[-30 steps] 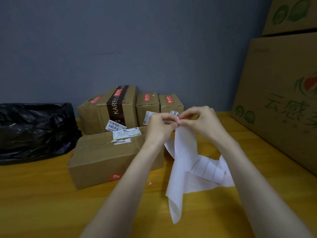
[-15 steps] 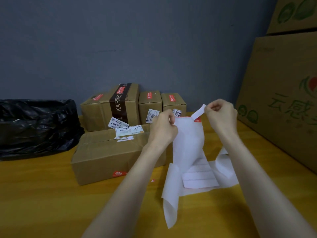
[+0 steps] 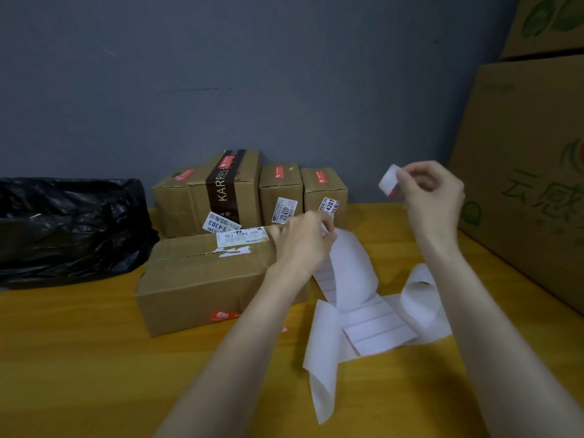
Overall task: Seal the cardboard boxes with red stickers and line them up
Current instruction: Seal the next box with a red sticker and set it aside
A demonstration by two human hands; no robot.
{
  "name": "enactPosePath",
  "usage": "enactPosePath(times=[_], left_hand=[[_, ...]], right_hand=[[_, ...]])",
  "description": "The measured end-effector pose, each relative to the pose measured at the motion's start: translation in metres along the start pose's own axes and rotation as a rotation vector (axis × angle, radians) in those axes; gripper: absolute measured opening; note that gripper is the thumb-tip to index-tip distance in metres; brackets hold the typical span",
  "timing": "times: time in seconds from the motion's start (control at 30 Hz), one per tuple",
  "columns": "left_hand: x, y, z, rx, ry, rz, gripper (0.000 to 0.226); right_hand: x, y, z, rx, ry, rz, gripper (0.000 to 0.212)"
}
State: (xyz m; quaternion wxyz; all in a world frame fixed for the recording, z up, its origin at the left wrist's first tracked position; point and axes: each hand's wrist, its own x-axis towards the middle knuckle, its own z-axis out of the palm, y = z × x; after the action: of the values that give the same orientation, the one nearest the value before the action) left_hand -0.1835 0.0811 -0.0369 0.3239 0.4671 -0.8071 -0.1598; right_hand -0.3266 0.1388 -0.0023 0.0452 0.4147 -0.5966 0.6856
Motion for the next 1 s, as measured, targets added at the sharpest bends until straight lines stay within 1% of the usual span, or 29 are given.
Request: enactPosePath(times=[0.07, 0.1, 0.17, 0.2, 0.23, 0.27, 0.4, 0.47, 0.57, 0.67, 0.9, 1.0], left_hand=[[0.002, 0.003, -0.004, -0.069, 0.052, 0.019, 0.016], [0.003, 0.006, -0.008, -0.214, 0.055, 0.005, 0.021], [0.005, 0.013, -0.021, -0.646, -0.009, -0.065, 0.033], [0.005, 0.015, -0.028, -0.806, -0.042, -0.102, 0.036], [0.006, 0.016, -0.034, -0.896, -0.069, -0.130, 0.037], [0.006, 0.015, -0.039, -0.935, -0.089, -0.155, 0.036], [0.010, 0.007, -0.046, -0.964, -0.136, -0.227, 0.024], [0.011, 0.003, -0.047, -0.978, -0.110, -0.244, 0.016], [0.012, -0.003, -0.050, -1.016, -0.035, -0.233, 0.018], [0.013, -0.007, -0.056, -0.989, 0.000, -0.212, 0.009], [0.013, -0.013, -0.065, -0.962, 0.047, -0.224, 0.009], [0.012, -0.013, -0.068, -0.903, 0.058, -0.190, 0.009]], right_hand=[[-0.004, -0.005, 0.005, 0.087, -0.123, -0.012, 0.004], [-0.006, -0.007, 0.008, 0.117, -0.179, -0.031, 0.004], [-0.009, -0.011, 0.013, 0.182, -0.267, -0.069, 0.003], [-0.011, -0.012, 0.015, 0.217, -0.305, -0.080, 0.003], [-0.013, -0.012, 0.017, 0.240, -0.345, -0.091, 0.003], [-0.014, -0.012, 0.019, 0.248, -0.388, -0.104, 0.003], [-0.016, -0.011, 0.020, 0.242, -0.504, -0.106, 0.016], [-0.016, -0.012, 0.019, 0.248, -0.546, -0.097, 0.019], [-0.017, -0.012, 0.019, 0.257, -0.645, -0.068, 0.020], [-0.018, -0.014, 0.019, 0.238, -0.708, -0.046, 0.024], [-0.020, -0.018, 0.015, 0.154, -0.834, 0.025, 0.024], [-0.019, -0.016, 0.018, 0.136, -0.794, 0.054, 0.013]])
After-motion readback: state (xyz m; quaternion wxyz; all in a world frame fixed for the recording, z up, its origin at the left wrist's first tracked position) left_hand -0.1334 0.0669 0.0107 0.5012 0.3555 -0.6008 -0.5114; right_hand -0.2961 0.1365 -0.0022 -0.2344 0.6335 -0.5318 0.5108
